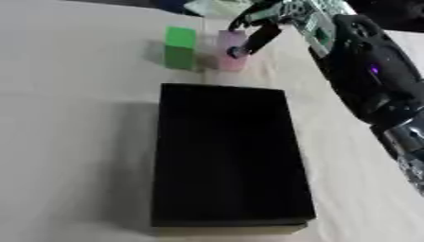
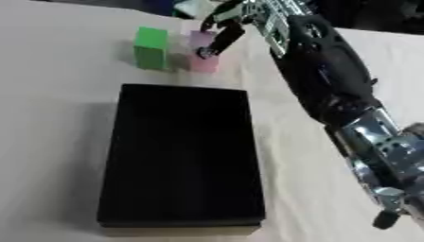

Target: Pick up objects on the table and place them in the box.

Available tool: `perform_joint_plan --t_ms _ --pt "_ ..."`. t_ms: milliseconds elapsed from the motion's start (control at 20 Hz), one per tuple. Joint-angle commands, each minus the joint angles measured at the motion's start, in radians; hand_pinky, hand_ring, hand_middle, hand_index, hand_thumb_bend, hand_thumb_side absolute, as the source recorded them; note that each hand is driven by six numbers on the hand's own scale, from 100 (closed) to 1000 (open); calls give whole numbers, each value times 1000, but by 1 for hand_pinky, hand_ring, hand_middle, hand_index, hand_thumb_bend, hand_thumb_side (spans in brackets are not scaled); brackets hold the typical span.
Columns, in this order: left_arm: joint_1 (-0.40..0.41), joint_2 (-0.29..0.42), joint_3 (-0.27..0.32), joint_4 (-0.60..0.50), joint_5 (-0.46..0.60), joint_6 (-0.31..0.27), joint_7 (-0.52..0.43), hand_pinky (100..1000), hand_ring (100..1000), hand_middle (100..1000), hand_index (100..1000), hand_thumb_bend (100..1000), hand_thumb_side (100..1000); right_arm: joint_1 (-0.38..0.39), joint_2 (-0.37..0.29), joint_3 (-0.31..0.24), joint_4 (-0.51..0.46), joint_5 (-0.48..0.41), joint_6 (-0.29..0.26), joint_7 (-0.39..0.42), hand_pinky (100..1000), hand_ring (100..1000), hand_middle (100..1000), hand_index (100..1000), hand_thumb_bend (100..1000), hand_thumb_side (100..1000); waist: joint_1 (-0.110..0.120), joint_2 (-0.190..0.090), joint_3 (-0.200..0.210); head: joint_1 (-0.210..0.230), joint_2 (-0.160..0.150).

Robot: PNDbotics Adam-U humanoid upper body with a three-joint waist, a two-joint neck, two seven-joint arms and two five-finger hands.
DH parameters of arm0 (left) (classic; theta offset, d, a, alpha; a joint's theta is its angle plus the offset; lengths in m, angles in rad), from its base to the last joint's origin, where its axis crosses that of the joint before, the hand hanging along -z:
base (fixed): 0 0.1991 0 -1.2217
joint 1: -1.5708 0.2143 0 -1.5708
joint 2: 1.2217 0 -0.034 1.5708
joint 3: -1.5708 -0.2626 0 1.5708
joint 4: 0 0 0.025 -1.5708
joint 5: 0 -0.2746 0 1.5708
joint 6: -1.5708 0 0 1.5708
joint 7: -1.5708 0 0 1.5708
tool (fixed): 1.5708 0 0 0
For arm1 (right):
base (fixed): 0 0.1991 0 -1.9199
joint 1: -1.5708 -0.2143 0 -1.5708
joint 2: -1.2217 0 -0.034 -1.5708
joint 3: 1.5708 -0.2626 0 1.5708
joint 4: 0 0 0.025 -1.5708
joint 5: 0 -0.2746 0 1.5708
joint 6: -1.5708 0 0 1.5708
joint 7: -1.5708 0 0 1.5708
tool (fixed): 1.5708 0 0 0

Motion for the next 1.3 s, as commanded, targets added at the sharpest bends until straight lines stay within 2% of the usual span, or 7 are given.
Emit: perform_joint_plan --t_ms 50,300,500,800,950,1150,1300 --pt "-9 19 12 -17 -2 -1 -5 781 781 817 824 170 1000 -11 -19 -2 4 19 -6 -21 968 1000 991 1000 249 755 6 -17 4 -4 -9" --pt "-9 19 13 -17 -4 -1 -8 781 781 818 824 170 1000 -11 -15 -8 14 61 -4 -80 956 1000 972 1000 263 743 5 -12 8 -7 -12" --pt "-9 17 12 -17 -5 -2 -12 781 780 819 824 170 1000 -11 -17 -3 4 128 -11 -144 926 970 927 1000 327 736 4 -9 8 -12 -16" --pt "-9 15 13 -17 -7 -3 -18 781 779 819 824 169 1000 -4 -16 2 1 251 -24 -287 844 857 770 945 405 745 4 -2 13 -19 -20" --pt "-10 14 13 -17 -8 -5 -22 781 778 817 821 168 1000 -1 -10 0 13 294 -28 -347 810 800 637 906 381 729 6 4 15 -21 -21" --pt "-11 13 13 -17 -10 -5 -26 780 777 816 820 167 1000 1 -4 -1 16 319 -27 -430 694 663 438 705 301 701 6 11 16 -24 -19" --pt "-13 12 13 -17 -10 -5 -29 780 776 816 820 167 1000 2 2 -2 24 318 -23 -476 668 637 408 653 200 672 7 15 16 -25 -15"
